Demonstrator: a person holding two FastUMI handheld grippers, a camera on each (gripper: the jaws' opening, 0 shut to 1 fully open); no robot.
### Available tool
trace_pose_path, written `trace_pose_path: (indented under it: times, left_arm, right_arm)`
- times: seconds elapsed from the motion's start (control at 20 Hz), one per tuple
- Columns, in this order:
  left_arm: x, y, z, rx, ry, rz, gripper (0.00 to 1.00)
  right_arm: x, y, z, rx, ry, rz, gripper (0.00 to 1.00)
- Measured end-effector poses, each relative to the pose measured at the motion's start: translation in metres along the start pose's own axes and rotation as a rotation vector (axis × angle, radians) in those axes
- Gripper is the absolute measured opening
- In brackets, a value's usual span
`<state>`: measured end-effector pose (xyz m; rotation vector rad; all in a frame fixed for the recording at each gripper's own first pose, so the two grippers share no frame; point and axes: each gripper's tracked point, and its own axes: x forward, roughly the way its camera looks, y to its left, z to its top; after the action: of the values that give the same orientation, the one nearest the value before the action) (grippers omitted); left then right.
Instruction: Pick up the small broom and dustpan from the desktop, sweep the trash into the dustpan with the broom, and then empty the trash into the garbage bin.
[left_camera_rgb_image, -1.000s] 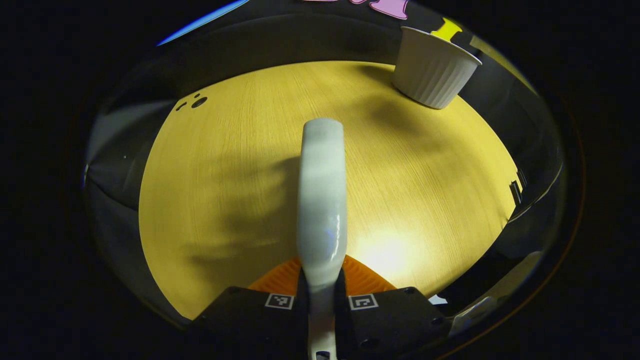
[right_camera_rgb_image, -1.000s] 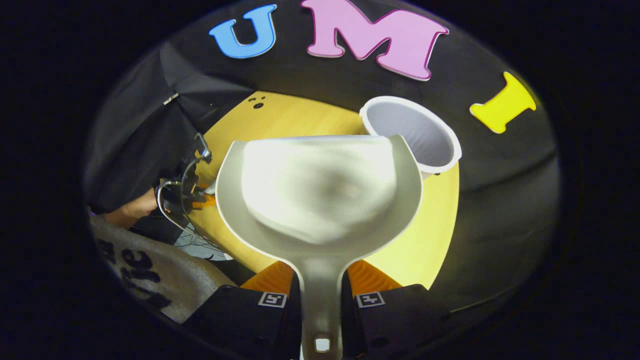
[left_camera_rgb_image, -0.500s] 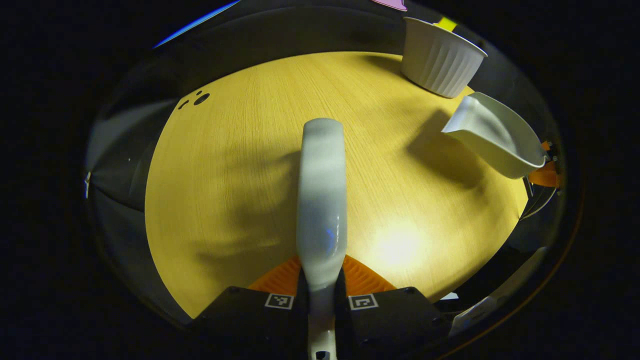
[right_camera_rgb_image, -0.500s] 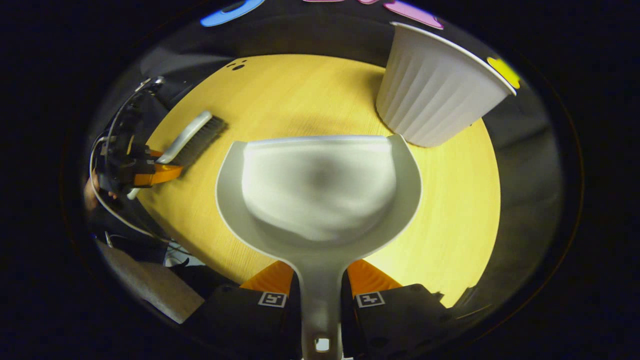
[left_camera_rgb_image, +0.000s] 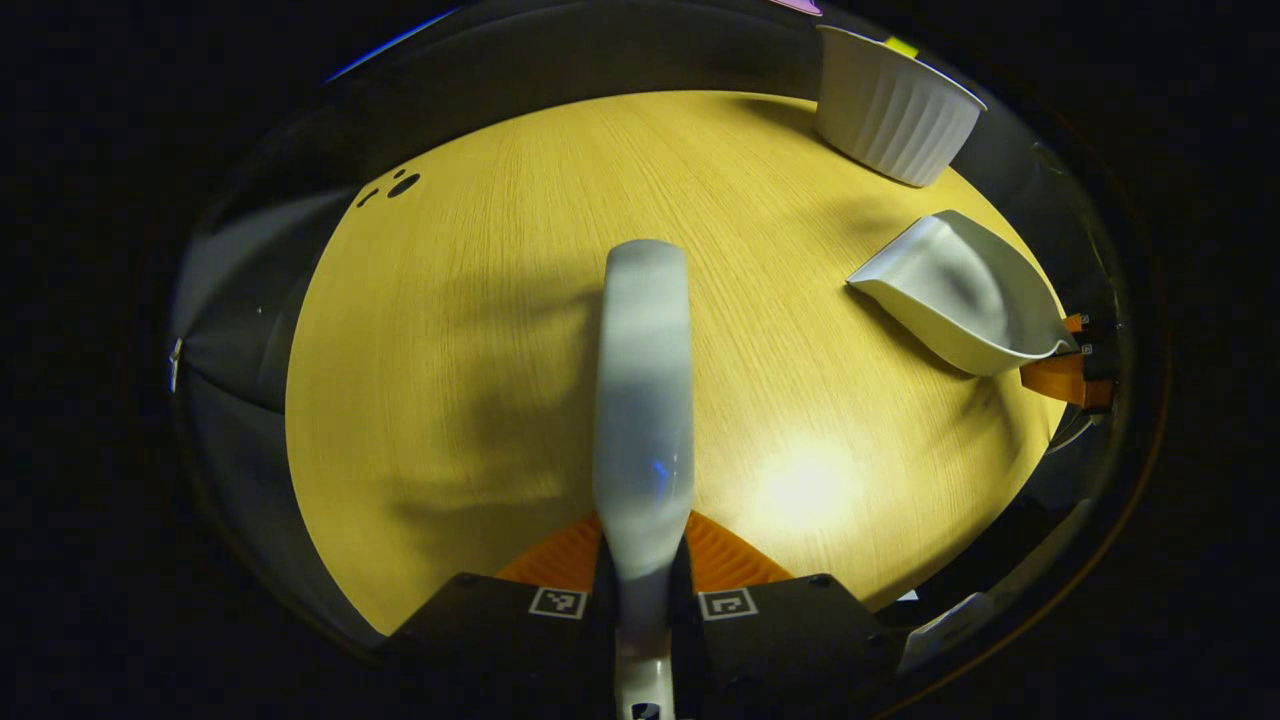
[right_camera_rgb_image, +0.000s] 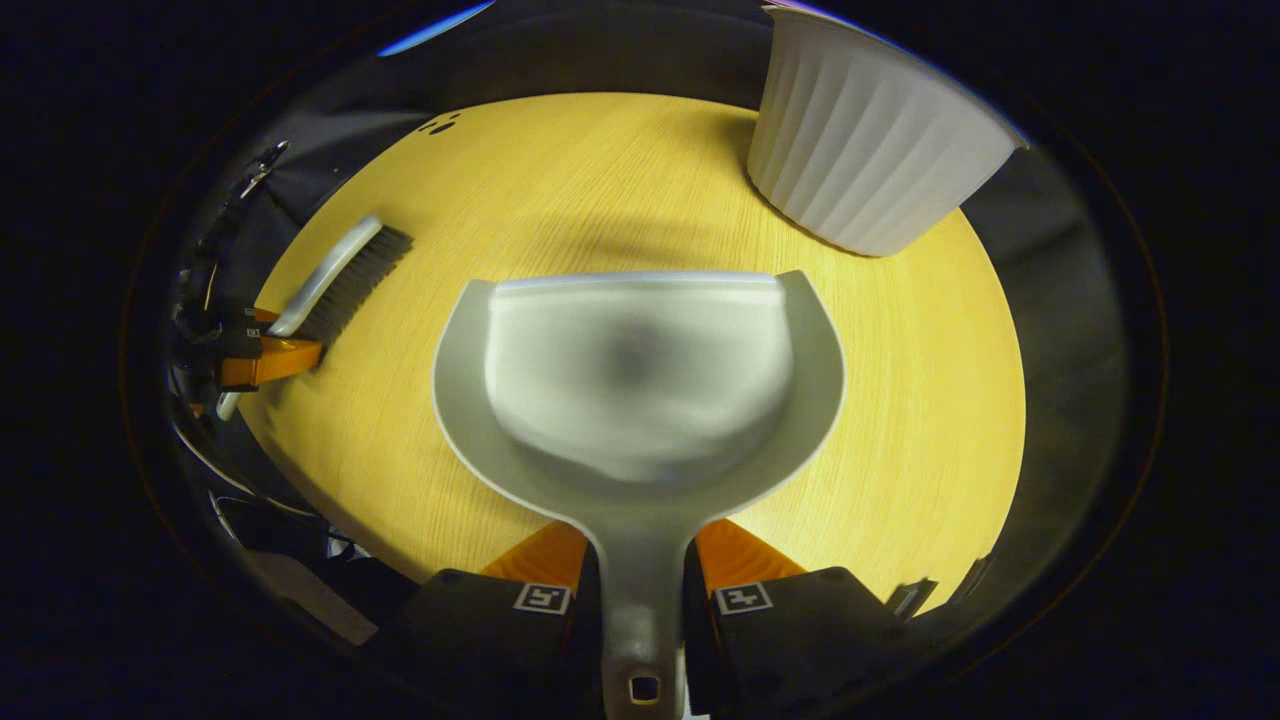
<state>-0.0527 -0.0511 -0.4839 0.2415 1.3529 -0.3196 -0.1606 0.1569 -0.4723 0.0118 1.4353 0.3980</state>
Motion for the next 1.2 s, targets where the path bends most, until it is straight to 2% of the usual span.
trace_pose_path:
  times: [0.25, 0.4, 0.45, 0.5, 0.55, 0.6, 0.7, 0.8, 1.0, 1.2]
  left_arm:
    - [0.0, 0.001, -0.001, -0.001, 0.005, 0.014, 0.29]
    - [-0.004, 0.006, 0.003, 0.025, -0.009, 0.044, 0.3]
    - [-0.005, 0.005, 0.003, 0.033, -0.009, 0.047, 0.24]
    - [-0.007, 0.005, 0.003, 0.038, -0.009, 0.049, 0.31]
    - [-0.009, 0.005, 0.002, 0.041, -0.01, 0.051, 0.25]
    - [-0.013, 0.005, 0.002, 0.042, -0.011, 0.055, 0.32]
    - [-0.022, 0.005, 0.003, 0.035, -0.021, 0.051, 0.33]
    - [-0.035, 0.006, 0.006, 0.021, -0.045, 0.051, 0.33]
    - [-0.078, 0.008, 0.037, -0.001, -0.192, 0.063, 0.32]
    - [-0.143, -0.011, 0.101, -0.039, -0.486, 0.014, 0.32]
  right_arm:
    - [0.005, 0.007, 0.0, -0.004, -0.015, 0.017, 0.41]
    - [-0.007, 0.007, -0.002, 0.035, -0.011, 0.039, 0.44]
    - [-0.01, 0.006, -0.002, 0.048, -0.007, 0.049, 0.44]
    - [-0.014, 0.006, -0.002, 0.058, -0.007, 0.058, 0.48]
    - [-0.019, 0.006, -0.003, 0.063, -0.007, 0.064, 0.48]
    - [-0.025, 0.005, -0.002, 0.064, -0.013, 0.065, 0.48]
    - [-0.039, 0.006, 0.001, 0.07, -0.037, 0.075, 0.39]
    - [-0.056, 0.005, 0.007, 0.088, -0.077, 0.086, 0.41]
    - [-0.102, 0.006, 0.041, 0.126, -0.235, 0.097, 0.42]
    - [-0.149, 0.006, 0.079, 0.099, -0.444, 0.074, 0.42]
